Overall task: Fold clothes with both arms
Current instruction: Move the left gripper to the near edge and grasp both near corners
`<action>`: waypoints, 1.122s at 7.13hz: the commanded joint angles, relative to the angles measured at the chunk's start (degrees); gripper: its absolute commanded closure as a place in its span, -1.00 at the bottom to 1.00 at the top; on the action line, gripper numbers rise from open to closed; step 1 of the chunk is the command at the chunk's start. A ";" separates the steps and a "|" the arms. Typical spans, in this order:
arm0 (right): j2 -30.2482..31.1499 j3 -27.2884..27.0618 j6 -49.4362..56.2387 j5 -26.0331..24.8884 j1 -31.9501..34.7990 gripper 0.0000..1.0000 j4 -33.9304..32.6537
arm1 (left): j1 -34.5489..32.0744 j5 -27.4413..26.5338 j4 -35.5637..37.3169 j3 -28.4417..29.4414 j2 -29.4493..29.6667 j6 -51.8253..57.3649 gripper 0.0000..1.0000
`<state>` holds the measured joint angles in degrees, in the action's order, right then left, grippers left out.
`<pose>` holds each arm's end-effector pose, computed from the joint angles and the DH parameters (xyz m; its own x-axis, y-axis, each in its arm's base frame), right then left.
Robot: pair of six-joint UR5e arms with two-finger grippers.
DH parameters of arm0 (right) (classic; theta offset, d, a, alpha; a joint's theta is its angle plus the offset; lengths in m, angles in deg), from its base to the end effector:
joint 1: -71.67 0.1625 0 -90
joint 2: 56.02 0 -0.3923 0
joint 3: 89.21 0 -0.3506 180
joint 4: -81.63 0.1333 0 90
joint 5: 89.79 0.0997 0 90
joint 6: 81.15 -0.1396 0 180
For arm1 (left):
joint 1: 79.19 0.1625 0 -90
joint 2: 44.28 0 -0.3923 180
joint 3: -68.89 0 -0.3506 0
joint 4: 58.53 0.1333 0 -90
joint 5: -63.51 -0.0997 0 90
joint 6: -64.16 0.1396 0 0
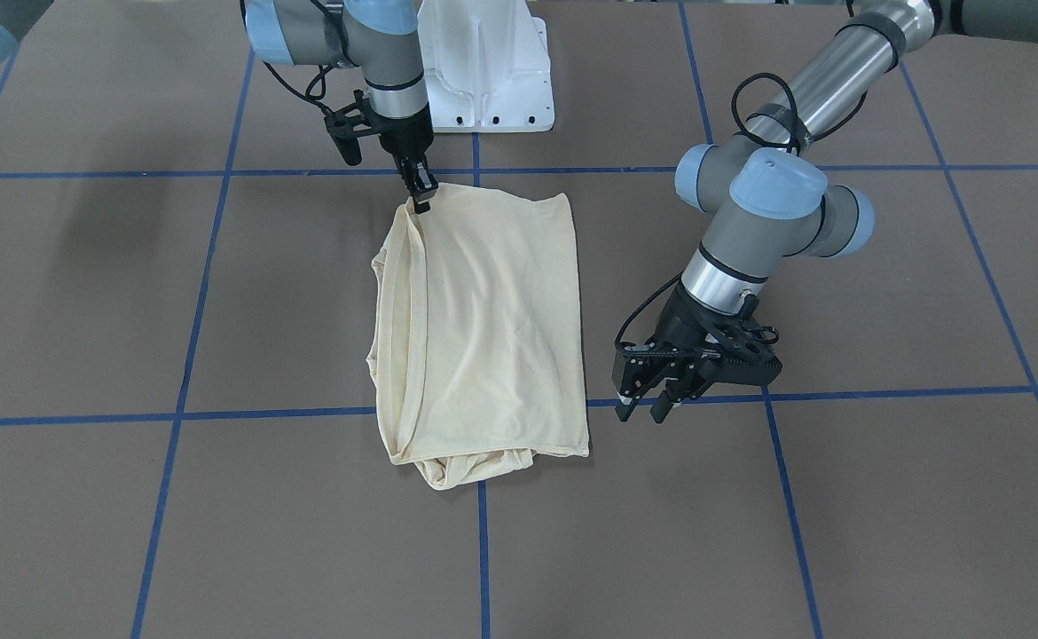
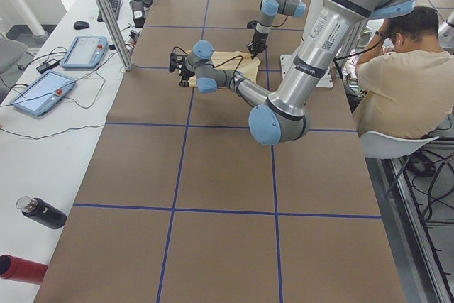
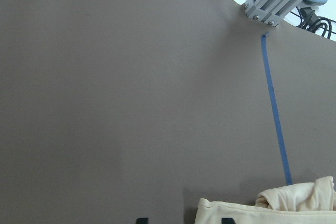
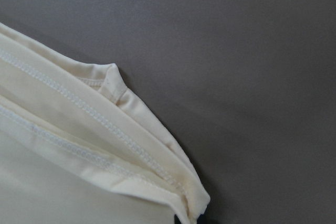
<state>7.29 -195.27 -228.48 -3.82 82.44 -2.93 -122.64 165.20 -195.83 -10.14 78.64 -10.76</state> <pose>-0.5665 -0.2534 0.2935 0.1533 0.8839 0.4418 -0.6797 0.4188 -0.6021 0.4371 -0.5587 0.3160 0.3878 -0.0164 -0.9216 0.4505 0.8756 0.1740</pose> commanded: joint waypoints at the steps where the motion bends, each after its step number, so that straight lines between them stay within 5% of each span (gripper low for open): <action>1: 0.40 -1.42 0.89 2.00 0.65 1.00 -0.42 | -0.06 0.00 0.02 -2.87 -1.53 -1.44 -0.14; 4: 3.04 -5.82 0.90 2.10 0.83 1.00 -0.51 | 6.13 5.89 -0.16 -23.05 -18.20 -29.90 -0.13; 6: 2.86 -5.83 0.90 2.10 0.48 1.00 -0.42 | 20.35 -2.24 0.63 -25.12 -19.11 -41.31 -0.13; 8: 2.87 -5.74 0.90 2.02 0.39 1.00 -0.42 | 30.14 -9.73 8.76 -27.22 -18.77 -46.63 -0.11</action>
<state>10.19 -201.00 -227.58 -1.74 82.89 -3.36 -98.25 159.52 -191.93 -35.88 59.89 -54.67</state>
